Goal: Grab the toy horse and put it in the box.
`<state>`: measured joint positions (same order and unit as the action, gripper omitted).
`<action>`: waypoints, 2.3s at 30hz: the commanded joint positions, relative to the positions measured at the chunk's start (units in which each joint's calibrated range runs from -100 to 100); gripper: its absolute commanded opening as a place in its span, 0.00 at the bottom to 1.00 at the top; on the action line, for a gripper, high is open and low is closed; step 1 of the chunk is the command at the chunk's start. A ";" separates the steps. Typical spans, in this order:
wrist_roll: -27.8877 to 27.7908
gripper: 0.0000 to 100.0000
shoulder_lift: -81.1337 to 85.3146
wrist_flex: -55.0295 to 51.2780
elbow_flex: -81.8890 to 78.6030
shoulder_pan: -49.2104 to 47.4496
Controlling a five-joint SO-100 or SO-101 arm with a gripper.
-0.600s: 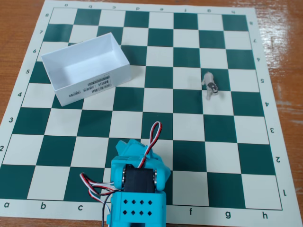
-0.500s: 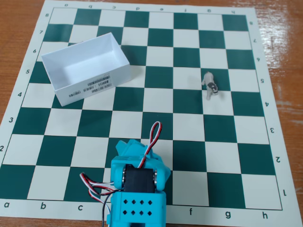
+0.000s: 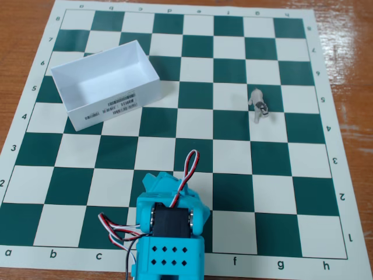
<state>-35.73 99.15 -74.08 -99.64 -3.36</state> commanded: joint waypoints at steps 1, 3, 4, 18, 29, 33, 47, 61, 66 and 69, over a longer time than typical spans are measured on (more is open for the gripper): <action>-0.15 0.32 0.41 -0.17 -0.36 -0.21; -0.15 0.32 0.41 -0.17 -0.36 -0.21; -0.15 0.32 0.41 -0.17 -0.36 -0.21; -0.10 0.32 0.41 -0.17 -0.36 -0.64; -5.86 0.33 0.41 4.31 -0.36 9.22; -10.06 0.33 -0.65 8.22 -0.27 12.08; -19.05 0.34 -22.33 47.59 5.92 19.72; -27.11 0.34 -55.96 60.63 30.32 25.00; -27.79 0.34 -68.35 62.95 40.69 24.22; -27.94 0.34 -74.02 67.19 42.42 23.72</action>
<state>-63.26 29.19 -10.33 -61.11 21.14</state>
